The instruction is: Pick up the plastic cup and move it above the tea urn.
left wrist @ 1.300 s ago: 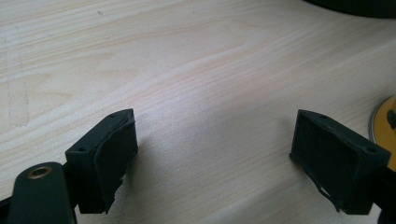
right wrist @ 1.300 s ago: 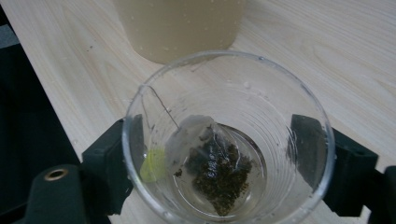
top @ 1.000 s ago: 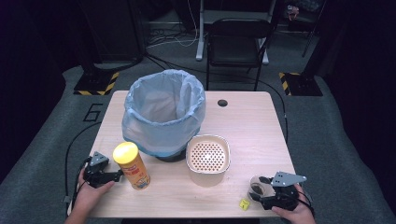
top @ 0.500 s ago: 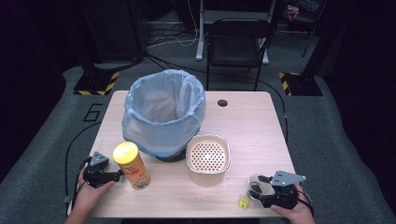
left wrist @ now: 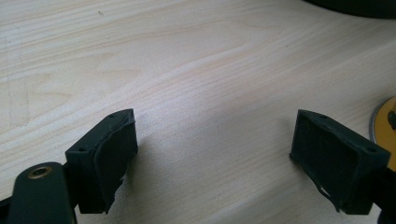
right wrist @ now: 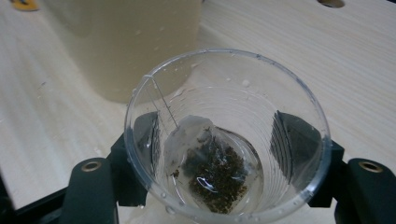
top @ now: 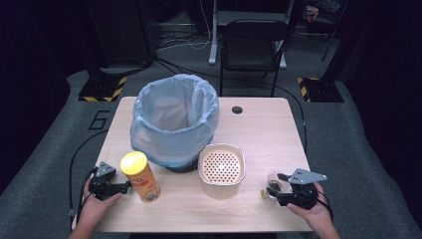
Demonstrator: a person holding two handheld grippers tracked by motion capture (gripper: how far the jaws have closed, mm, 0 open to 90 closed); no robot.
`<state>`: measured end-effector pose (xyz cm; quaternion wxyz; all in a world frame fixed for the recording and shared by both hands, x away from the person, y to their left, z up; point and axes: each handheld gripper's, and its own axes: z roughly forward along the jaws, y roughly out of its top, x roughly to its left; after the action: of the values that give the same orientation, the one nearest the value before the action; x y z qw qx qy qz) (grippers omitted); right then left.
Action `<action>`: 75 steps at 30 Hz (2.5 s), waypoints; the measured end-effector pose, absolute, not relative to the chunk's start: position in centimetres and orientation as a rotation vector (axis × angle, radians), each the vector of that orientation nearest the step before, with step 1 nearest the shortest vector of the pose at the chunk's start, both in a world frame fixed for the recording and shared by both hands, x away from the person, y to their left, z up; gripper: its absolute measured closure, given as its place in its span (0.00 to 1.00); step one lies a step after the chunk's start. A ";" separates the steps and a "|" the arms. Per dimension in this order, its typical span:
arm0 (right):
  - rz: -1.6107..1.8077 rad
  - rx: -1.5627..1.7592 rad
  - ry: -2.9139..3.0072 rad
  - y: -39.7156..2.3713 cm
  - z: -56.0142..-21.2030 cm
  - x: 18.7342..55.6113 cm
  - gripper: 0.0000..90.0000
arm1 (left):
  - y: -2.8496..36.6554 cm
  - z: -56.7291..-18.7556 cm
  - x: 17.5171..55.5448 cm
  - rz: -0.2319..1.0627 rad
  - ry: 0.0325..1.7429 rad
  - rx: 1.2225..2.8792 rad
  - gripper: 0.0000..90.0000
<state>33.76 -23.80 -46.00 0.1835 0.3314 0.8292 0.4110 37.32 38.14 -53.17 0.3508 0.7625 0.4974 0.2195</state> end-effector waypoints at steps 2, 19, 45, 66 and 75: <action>1.149 0.961 2.315 -23.7 -45.9 34.6 0.36 | 38.1 -53.2 37.3 0.569 1.289 1.972 0.16; 1.065 1.154 2.178 -23.6 -46.7 40.2 0.36 | 38.1 -53.2 37.3 0.568 1.289 1.973 0.16; 1.101 1.260 2.115 -25.6 -47.5 40.8 0.16 | 38.1 -53.2 37.3 0.566 1.290 1.973 0.16; 1.112 1.124 2.068 -24.3 -42.5 39.1 0.22 | 38.1 -53.2 37.3 0.566 1.291 1.973 0.16; 1.225 1.091 2.207 -19.0 -41.1 39.5 0.45 | 38.1 -53.2 37.3 0.566 1.291 1.973 0.16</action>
<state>39.49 -19.05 -41.14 0.1945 0.3891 0.7872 0.4371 37.34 38.13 -53.16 0.3509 0.7619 0.4984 0.2187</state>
